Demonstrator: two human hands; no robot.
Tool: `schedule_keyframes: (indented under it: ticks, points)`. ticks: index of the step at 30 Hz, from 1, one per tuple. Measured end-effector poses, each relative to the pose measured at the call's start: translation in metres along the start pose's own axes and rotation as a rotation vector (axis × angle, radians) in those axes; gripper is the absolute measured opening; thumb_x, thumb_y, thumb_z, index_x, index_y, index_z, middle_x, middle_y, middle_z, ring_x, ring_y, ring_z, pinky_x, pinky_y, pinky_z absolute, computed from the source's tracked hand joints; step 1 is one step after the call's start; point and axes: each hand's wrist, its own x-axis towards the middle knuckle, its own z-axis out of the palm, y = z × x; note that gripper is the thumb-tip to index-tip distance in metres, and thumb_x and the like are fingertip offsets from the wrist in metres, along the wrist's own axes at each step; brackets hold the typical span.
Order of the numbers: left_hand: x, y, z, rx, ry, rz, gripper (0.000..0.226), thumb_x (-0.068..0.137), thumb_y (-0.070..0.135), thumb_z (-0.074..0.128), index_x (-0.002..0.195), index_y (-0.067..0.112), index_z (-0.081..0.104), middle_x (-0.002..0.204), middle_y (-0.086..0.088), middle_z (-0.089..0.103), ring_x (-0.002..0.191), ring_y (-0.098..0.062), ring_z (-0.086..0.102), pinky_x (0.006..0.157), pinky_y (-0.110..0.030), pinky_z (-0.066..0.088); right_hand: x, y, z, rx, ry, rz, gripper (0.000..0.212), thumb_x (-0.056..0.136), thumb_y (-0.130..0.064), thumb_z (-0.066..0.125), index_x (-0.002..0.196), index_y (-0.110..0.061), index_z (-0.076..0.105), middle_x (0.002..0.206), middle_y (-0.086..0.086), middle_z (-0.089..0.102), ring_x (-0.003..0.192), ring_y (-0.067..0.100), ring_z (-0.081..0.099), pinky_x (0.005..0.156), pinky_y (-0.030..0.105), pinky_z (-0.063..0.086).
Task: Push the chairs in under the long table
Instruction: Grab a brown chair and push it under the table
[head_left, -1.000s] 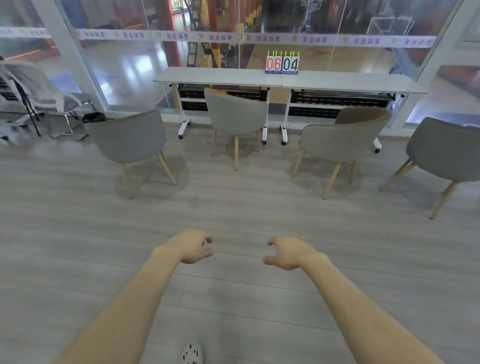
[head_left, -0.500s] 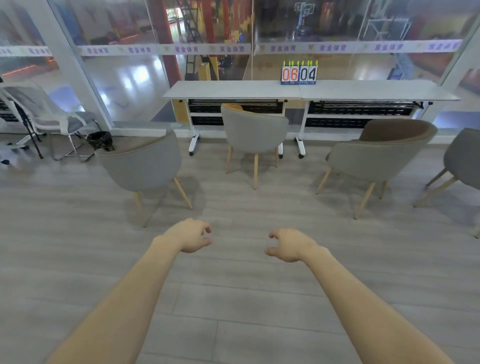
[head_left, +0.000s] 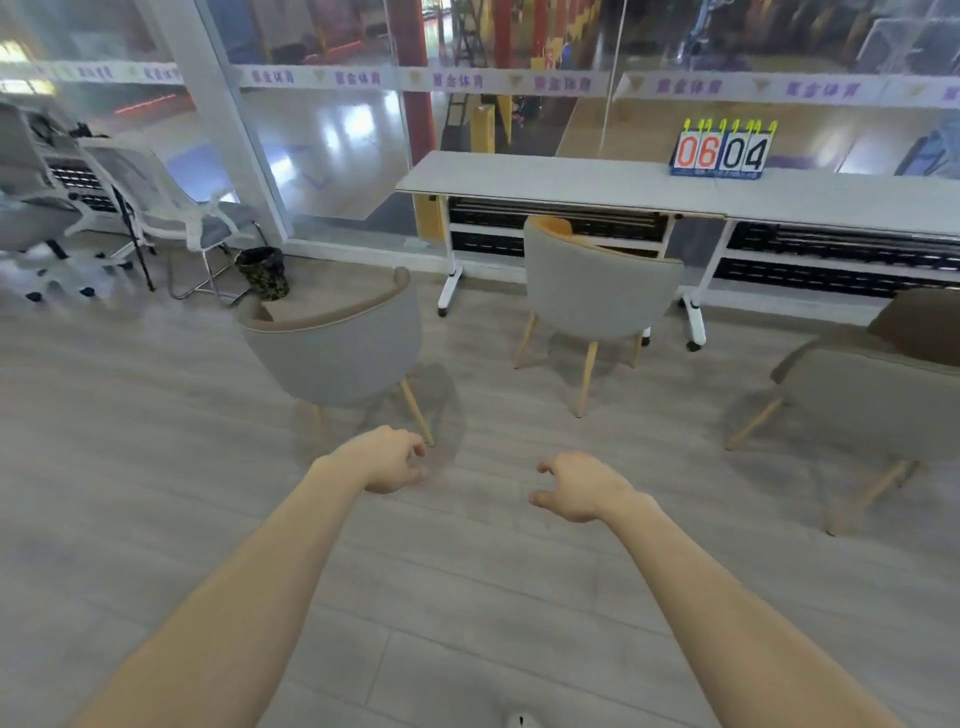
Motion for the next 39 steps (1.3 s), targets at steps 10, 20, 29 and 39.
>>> schedule_keyframes:
  ticks: [10,20,29,39]
  points:
    - [0.114,-0.156,-0.059,-0.114,0.044,-0.149,0.057,0.100,0.057,0.062,0.147,0.027,0.055,0.134,0.000,0.068,0.125,-0.025,0.060,0.104,-0.039,0.050,0.194,-0.079,-0.064,-0.032,0.000,-0.114,0.064,0.101,-0.052,0.062,0.154,-0.016,0.052,0.156,0.009,0.054,0.143,0.030,0.050,0.113,0.043,0.045]
    - [0.259,-0.369,-0.111,-0.068,0.033,-0.080,0.061,0.098,0.058,0.065,0.147,0.023,0.055,0.135,-0.002,0.069,0.124,-0.025,0.062,0.104,-0.041,0.051,0.387,-0.205,-0.057,0.064,0.058,-0.024,0.053,0.101,-0.046,0.063,0.143,-0.015,0.059,0.143,0.012,0.061,0.131,0.033,0.057,0.107,0.047,0.049]
    - [0.354,-0.530,-0.108,-0.056,-0.032,-0.032,0.095,0.079,0.062,0.084,0.156,0.026,0.043,0.155,-0.003,0.047,0.142,-0.030,0.047,0.112,-0.049,0.046,0.526,-0.314,-0.048,0.104,0.089,0.059,0.051,0.101,-0.043,0.064,0.143,-0.016,0.052,0.137,0.008,0.056,0.124,0.034,0.059,0.097,0.047,0.054]
    - [0.421,-0.547,-0.073,0.018,-0.029,0.061,0.125,0.064,0.074,0.085,0.166,0.033,0.026,0.166,0.004,0.041,0.153,-0.024,0.038,0.124,-0.047,0.030,0.670,-0.297,-0.073,-0.173,0.144,-0.152,0.111,0.076,-0.053,0.086,0.166,-0.019,0.030,0.173,0.005,0.029,0.164,0.024,0.014,0.133,0.052,0.007]
